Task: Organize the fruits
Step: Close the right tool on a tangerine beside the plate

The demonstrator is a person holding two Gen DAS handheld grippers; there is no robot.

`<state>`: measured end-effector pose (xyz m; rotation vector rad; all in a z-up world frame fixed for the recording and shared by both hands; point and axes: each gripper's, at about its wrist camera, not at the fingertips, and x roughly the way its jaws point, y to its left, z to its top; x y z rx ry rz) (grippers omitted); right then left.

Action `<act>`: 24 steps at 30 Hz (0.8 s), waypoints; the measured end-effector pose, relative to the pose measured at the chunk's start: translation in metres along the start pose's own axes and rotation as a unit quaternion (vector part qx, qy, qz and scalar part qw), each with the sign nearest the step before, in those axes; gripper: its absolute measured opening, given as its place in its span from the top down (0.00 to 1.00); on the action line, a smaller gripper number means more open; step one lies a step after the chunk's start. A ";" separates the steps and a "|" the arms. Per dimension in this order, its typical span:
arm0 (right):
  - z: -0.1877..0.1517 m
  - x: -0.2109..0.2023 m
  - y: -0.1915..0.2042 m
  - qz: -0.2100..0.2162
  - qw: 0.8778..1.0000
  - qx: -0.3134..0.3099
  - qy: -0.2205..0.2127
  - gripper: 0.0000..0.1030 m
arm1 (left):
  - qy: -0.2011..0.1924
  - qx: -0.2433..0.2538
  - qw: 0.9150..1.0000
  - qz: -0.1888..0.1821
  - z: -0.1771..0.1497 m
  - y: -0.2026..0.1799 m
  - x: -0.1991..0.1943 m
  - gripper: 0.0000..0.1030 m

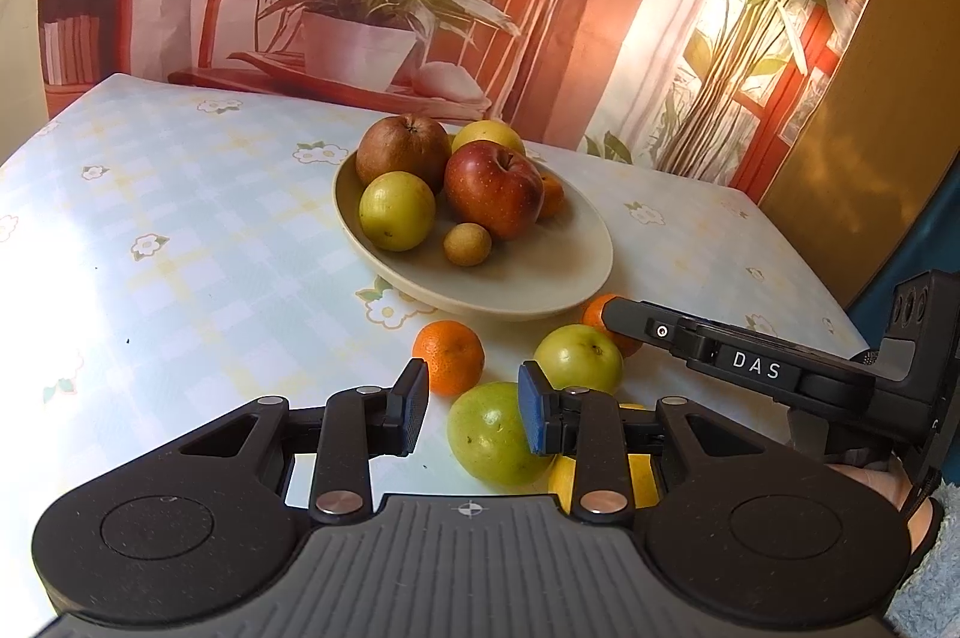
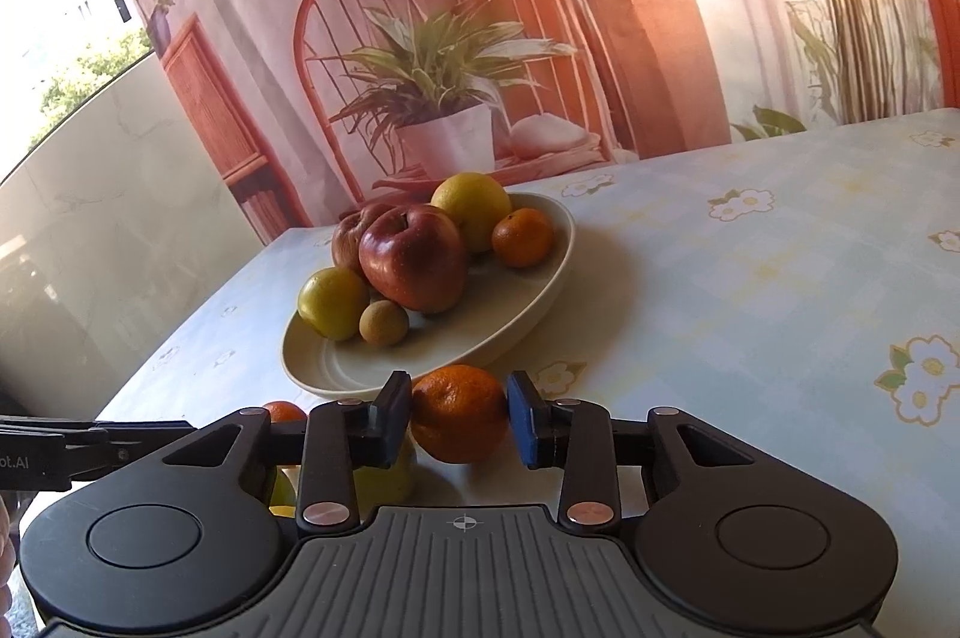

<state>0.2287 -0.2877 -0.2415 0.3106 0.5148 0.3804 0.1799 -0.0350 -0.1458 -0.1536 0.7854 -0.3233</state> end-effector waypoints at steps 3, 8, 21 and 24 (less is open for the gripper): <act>-0.001 -0.009 -0.006 -0.025 0.999 0.017 -0.026 0.69 | 0.004 -0.011 1.000 -0.009 0.000 0.003 0.001 0.67; -0.003 -0.015 -0.013 -0.038 0.998 0.034 -0.043 0.69 | 0.017 -0.028 0.999 -0.017 -0.001 0.003 0.007 0.67; -0.004 -0.010 -0.004 -0.040 0.999 0.006 -0.029 0.69 | 0.033 -0.050 0.998 -0.031 -0.002 0.004 0.014 0.65; -0.003 -0.010 -0.004 -0.040 0.999 0.006 -0.029 0.69 | 0.032 -0.052 0.998 -0.030 -0.002 0.006 0.015 0.60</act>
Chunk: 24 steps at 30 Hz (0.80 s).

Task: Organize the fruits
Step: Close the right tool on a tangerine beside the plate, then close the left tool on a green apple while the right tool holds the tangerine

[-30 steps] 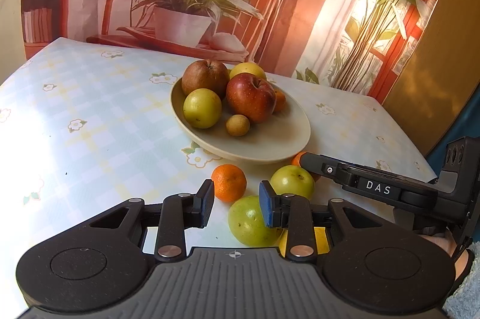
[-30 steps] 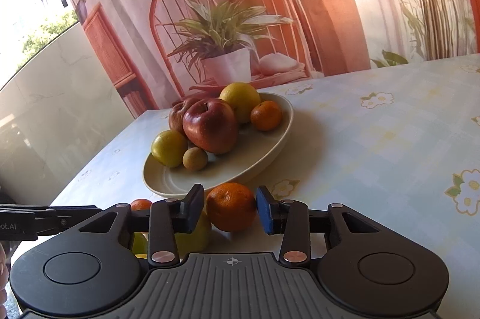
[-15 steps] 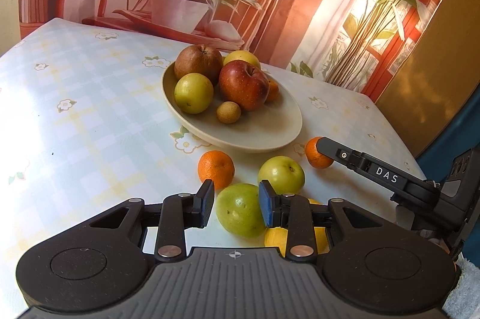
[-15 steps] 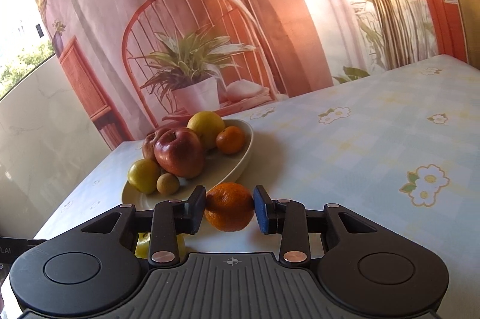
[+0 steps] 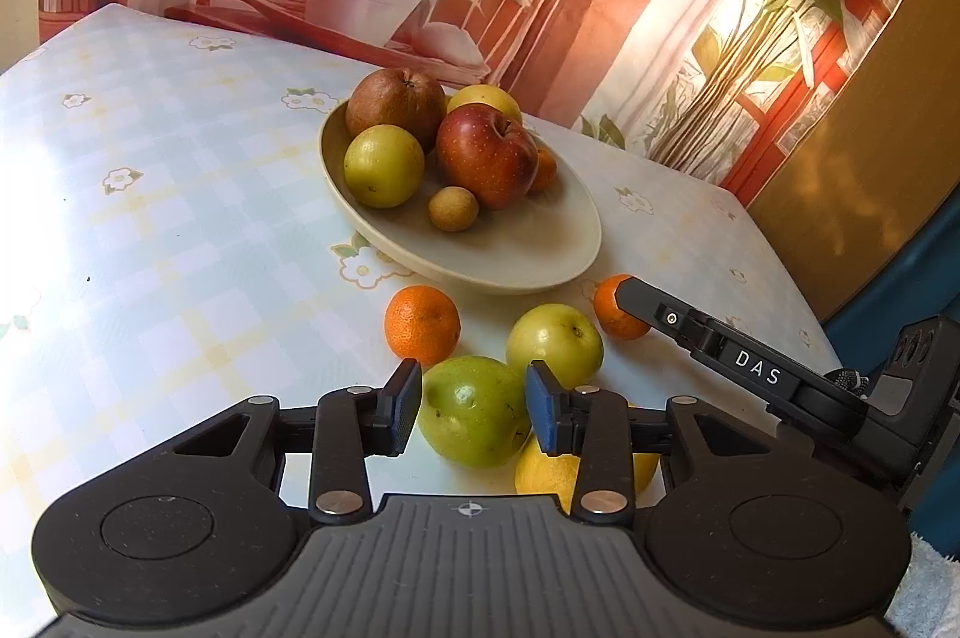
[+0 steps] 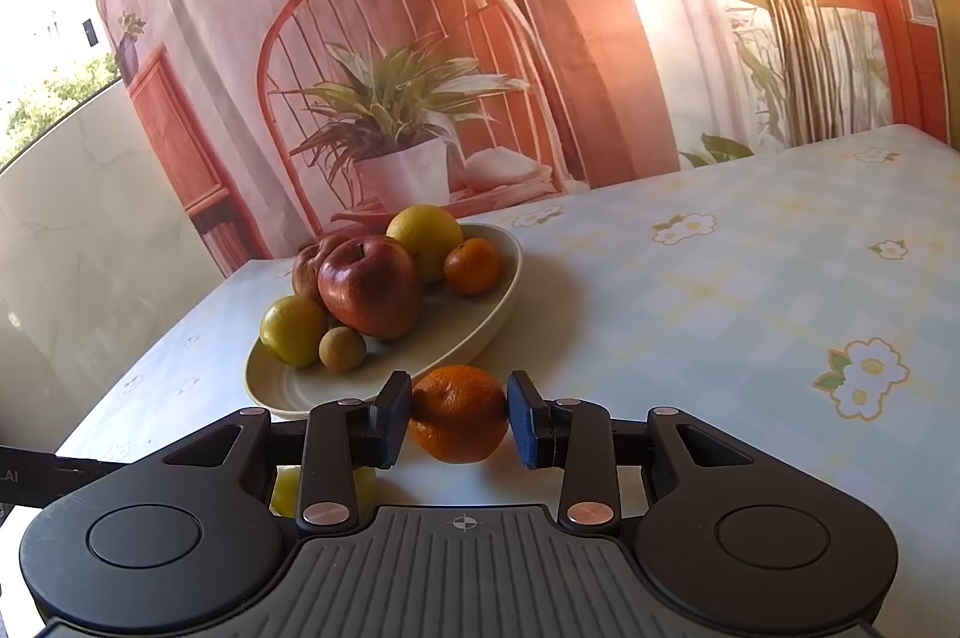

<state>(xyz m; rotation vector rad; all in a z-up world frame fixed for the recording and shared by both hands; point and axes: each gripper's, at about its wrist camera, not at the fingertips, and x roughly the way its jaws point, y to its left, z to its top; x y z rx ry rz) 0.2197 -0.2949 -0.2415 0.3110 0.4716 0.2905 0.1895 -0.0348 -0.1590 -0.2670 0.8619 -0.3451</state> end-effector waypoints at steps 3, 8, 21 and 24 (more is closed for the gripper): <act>0.000 0.000 0.000 0.000 1.000 0.000 0.000 0.69 | 0.009 -0.003 1.000 -0.007 -0.001 0.000 0.003 0.57; 0.000 0.000 0.000 0.000 1.000 -0.001 0.001 0.69 | 0.017 -0.001 1.000 -0.020 -0.003 -0.002 0.012 0.53; 0.000 0.001 0.001 0.000 1.000 -0.004 0.003 0.69 | 0.010 -0.009 0.999 -0.042 -0.006 0.003 0.018 0.53; 0.000 0.001 0.001 0.001 1.000 -0.004 0.004 0.69 | -0.015 0.006 0.999 -0.043 -0.006 0.002 0.007 0.53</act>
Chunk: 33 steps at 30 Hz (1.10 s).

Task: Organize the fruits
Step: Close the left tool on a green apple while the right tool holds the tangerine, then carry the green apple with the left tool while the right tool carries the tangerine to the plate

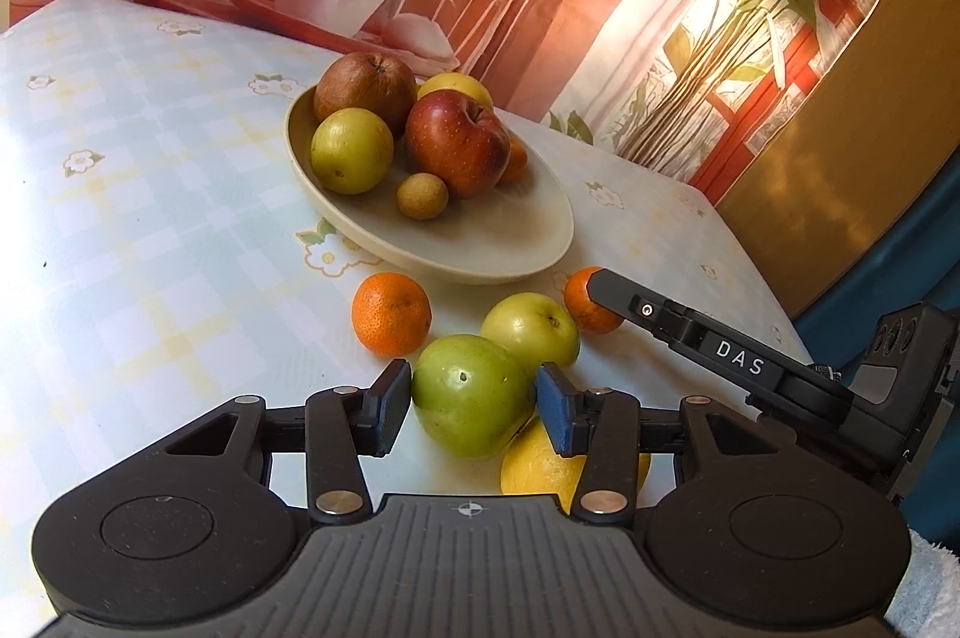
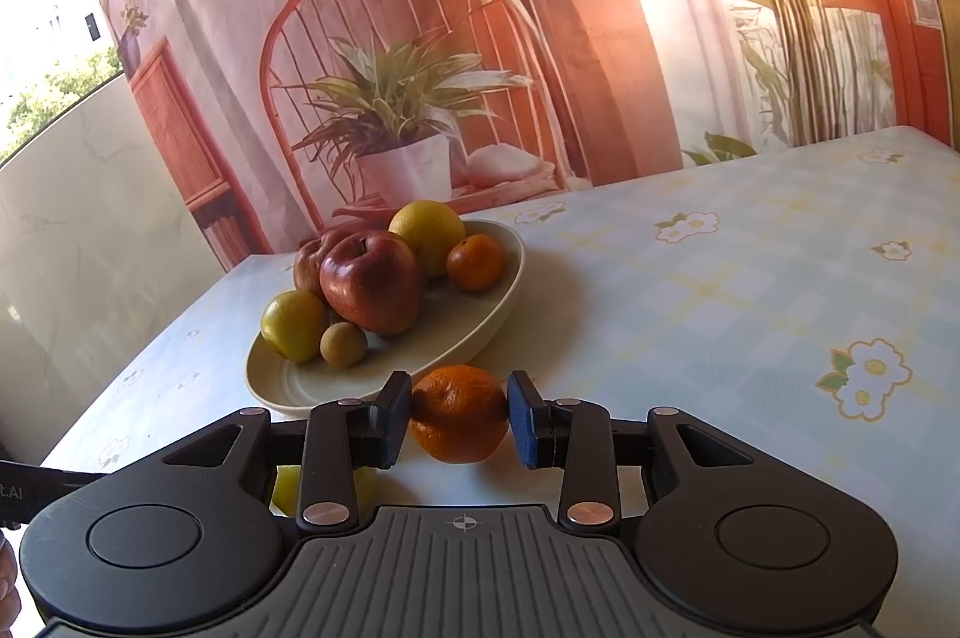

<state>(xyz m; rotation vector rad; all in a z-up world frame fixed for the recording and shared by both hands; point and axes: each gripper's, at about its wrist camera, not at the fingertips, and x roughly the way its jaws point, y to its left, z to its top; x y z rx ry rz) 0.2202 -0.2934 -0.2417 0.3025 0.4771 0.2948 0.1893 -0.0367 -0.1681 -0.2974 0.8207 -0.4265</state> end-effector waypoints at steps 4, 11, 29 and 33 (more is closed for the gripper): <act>0.000 0.000 -0.001 0.002 1.000 0.001 0.000 0.69 | -0.037 0.022 0.999 -0.001 0.009 -0.006 -0.014 0.53; 0.000 -0.002 -0.002 0.006 1.000 0.004 -0.002 0.69 | -0.068 0.082 0.994 0.032 0.032 -0.017 -0.013 0.53; 0.001 -0.003 -0.006 0.008 1.000 0.019 -0.005 0.69 | -0.037 0.147 0.984 0.088 0.059 -0.011 0.034 0.53; 0.001 -0.003 -0.006 0.008 1.000 0.019 -0.004 0.69 | -0.029 0.141 0.986 0.087 0.061 -0.009 0.040 0.53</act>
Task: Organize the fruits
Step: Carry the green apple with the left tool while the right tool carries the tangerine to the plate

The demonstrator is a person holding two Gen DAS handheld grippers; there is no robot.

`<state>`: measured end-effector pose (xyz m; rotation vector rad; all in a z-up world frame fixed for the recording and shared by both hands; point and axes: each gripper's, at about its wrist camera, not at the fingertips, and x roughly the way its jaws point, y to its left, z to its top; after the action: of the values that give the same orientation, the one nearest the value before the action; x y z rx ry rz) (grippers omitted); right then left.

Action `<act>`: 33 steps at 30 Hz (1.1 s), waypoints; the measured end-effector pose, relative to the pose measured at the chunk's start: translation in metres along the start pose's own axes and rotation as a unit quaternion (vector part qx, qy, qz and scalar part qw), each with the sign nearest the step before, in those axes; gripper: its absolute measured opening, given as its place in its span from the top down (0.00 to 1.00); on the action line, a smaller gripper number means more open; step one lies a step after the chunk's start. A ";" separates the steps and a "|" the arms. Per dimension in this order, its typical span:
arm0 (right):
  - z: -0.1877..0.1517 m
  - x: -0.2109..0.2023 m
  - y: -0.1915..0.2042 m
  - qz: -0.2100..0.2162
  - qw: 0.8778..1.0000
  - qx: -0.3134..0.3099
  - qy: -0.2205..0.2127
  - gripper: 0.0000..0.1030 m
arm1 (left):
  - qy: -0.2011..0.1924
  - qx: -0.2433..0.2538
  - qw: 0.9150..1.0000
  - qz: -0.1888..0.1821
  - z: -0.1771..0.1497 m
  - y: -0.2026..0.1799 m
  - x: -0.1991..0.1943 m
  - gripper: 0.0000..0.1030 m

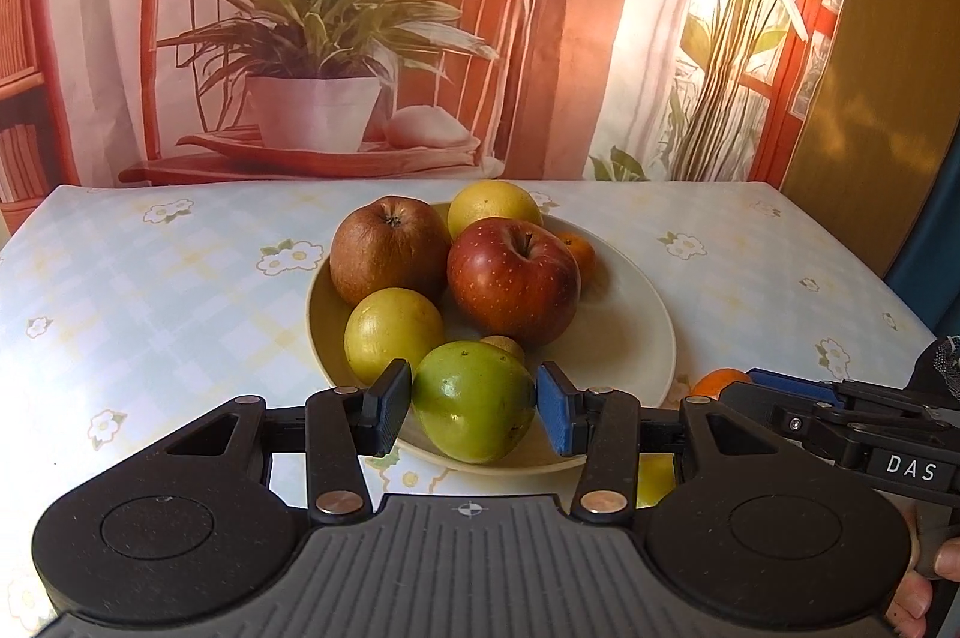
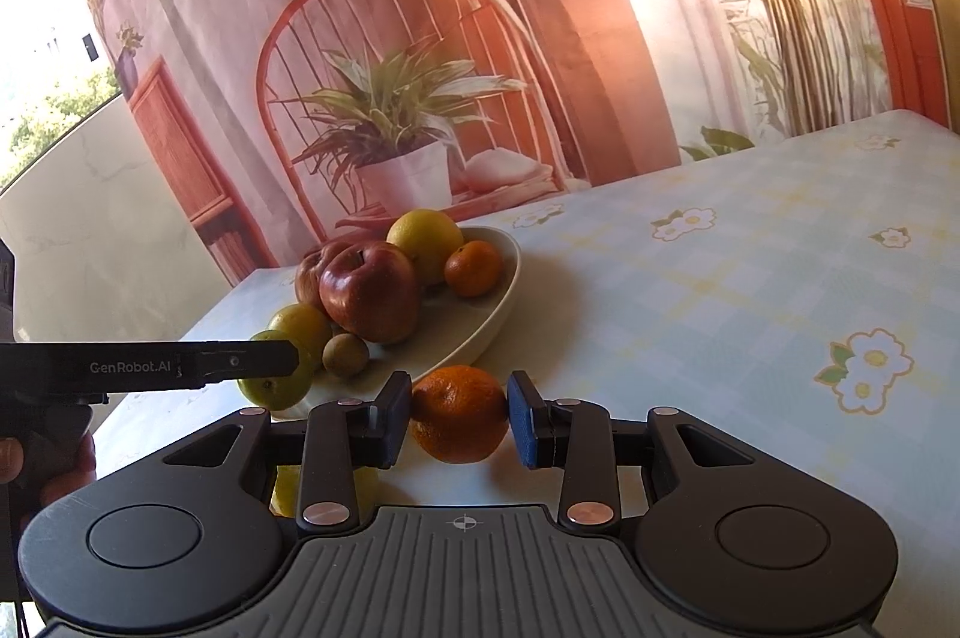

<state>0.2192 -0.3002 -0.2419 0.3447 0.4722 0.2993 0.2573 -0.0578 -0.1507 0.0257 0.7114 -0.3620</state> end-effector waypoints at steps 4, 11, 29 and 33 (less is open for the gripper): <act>0.000 0.000 0.000 -0.001 1.000 0.001 0.000 0.69 | 0.002 0.016 1.000 0.003 -0.001 -0.004 0.002 0.53; 0.002 0.000 0.002 -0.004 1.000 0.004 -0.003 0.69 | 0.028 -0.001 1.000 -0.010 -0.001 0.001 0.008 0.52; 0.042 0.035 0.023 -0.022 0.997 -0.075 0.002 0.69 | -0.026 -0.042 0.999 -0.022 -0.002 0.016 -0.020 0.53; 0.053 0.060 0.030 -0.028 0.994 -0.101 0.025 0.70 | -0.034 -0.049 0.998 -0.023 -0.001 0.020 -0.025 0.53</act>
<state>0.2904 -0.2655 -0.2094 0.1273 0.4946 0.2995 0.2458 -0.0311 -0.1377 -0.0959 0.6634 -0.3692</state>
